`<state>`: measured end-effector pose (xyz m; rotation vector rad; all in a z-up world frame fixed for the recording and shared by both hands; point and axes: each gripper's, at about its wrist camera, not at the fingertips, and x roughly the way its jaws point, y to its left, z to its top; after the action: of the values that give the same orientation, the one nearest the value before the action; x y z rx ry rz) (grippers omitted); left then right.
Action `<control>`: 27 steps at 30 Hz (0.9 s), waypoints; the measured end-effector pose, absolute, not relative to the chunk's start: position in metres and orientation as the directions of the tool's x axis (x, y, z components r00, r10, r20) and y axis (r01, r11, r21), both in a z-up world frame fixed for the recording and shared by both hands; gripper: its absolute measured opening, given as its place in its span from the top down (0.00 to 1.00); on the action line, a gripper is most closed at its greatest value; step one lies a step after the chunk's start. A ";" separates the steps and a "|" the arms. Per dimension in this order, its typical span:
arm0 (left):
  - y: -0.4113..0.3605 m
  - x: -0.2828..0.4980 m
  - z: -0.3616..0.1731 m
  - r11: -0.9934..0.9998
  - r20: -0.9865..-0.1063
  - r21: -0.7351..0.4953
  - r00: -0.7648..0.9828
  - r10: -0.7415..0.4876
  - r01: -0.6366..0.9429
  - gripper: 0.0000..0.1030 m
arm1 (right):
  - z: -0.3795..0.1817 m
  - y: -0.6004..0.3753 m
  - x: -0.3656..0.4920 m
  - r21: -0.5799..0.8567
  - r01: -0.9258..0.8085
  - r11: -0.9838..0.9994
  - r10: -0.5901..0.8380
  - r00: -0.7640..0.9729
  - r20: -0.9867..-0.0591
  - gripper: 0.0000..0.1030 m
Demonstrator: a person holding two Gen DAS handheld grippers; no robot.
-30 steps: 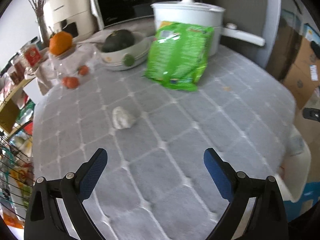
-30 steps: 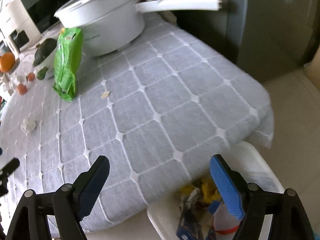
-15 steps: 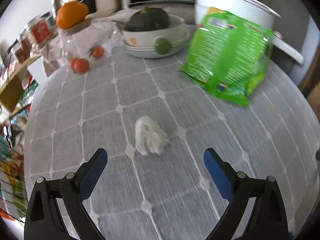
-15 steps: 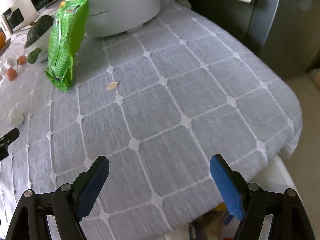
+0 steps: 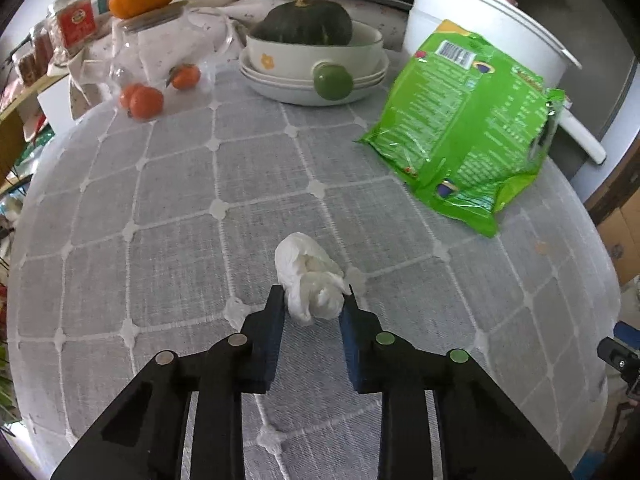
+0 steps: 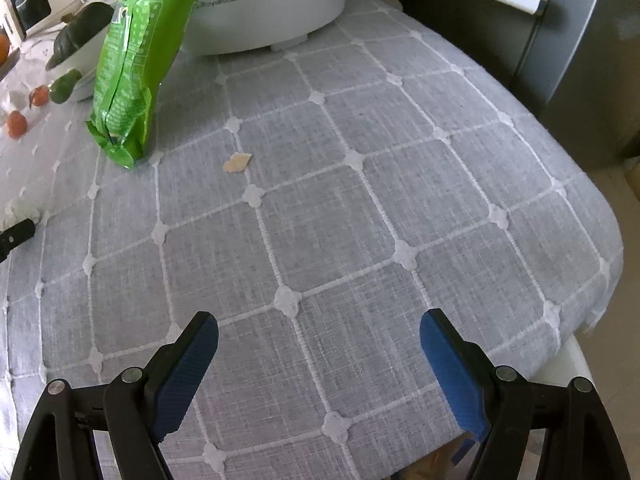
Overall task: Collect trash
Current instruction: 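Grasp the green snack bag with the right tool while the left tool holds the tissue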
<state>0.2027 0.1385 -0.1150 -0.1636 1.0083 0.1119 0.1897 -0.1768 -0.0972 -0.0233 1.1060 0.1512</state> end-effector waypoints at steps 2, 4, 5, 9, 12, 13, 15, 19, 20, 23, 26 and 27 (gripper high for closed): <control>0.136 0.199 -0.113 0.983 -0.851 -0.091 0.526 0.008 -0.162 0.76 | -0.096 -0.177 0.189 0.056 -0.134 0.989 0.110 0.441 -0.891 0.16; 0.136 0.194 -0.107 0.982 -0.844 -0.099 0.536 0.001 -0.159 0.76 | -0.094 -0.176 0.187 0.049 -0.136 0.989 0.106 0.449 -0.887 0.16; 0.136 0.191 -0.102 0.981 -0.837 -0.112 0.547 -0.006 -0.160 0.76 | -0.093 -0.175 0.187 0.045 -0.137 0.989 0.103 0.453 -0.886 0.16; 0.138 0.177 -0.084 0.974 -0.804 -0.164 0.593 -0.039 -0.157 0.76 | -0.090 -0.172 0.183 0.022 -0.147 0.989 0.090 0.473 -0.877 0.16; 0.139 0.169 -0.074 0.970 -0.792 -0.191 0.607 -0.064 -0.147 0.77 | -0.089 -0.168 0.182 0.017 -0.152 0.988 0.089 0.481 -0.872 0.16; 0.141 0.166 -0.071 0.968 -0.788 -0.205 0.611 -0.076 -0.144 0.77 | -0.089 -0.167 0.182 0.019 -0.153 0.988 0.091 0.482 -0.871 0.16; 0.144 0.160 -0.064 0.963 -0.779 -0.232 0.620 -0.097 -0.141 0.77 | -0.089 -0.165 0.182 0.022 -0.154 0.988 0.095 0.485 -0.869 0.16; 0.154 0.145 -0.050 0.948 -0.758 -0.291 0.636 -0.144 -0.132 0.77 | -0.088 -0.157 0.181 0.040 -0.153 0.987 0.111 0.492 -0.863 0.16; 0.156 0.140 -0.047 0.945 -0.753 -0.301 0.640 -0.151 -0.131 0.77 | -0.088 -0.155 0.181 0.051 -0.154 0.987 0.121 0.494 -0.861 0.16; 0.162 0.128 -0.042 0.936 -0.741 -0.329 0.648 -0.173 -0.126 0.77 | -0.086 -0.147 0.181 0.083 -0.156 0.984 0.152 0.502 -0.851 0.16; 0.169 0.118 -0.037 0.925 -0.733 -0.357 0.653 -0.191 -0.129 0.77 | -0.083 -0.137 0.184 0.111 -0.166 0.980 0.182 0.520 -0.834 0.16; 0.171 0.116 -0.035 0.921 -0.730 -0.367 0.654 -0.198 -0.132 0.77 | -0.081 -0.134 0.186 0.117 -0.172 0.978 0.192 0.526 -0.828 0.16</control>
<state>0.1161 0.1709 -0.0350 -0.4125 0.8638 -0.0382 0.1865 -0.1336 -0.0815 0.0214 0.9929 0.2176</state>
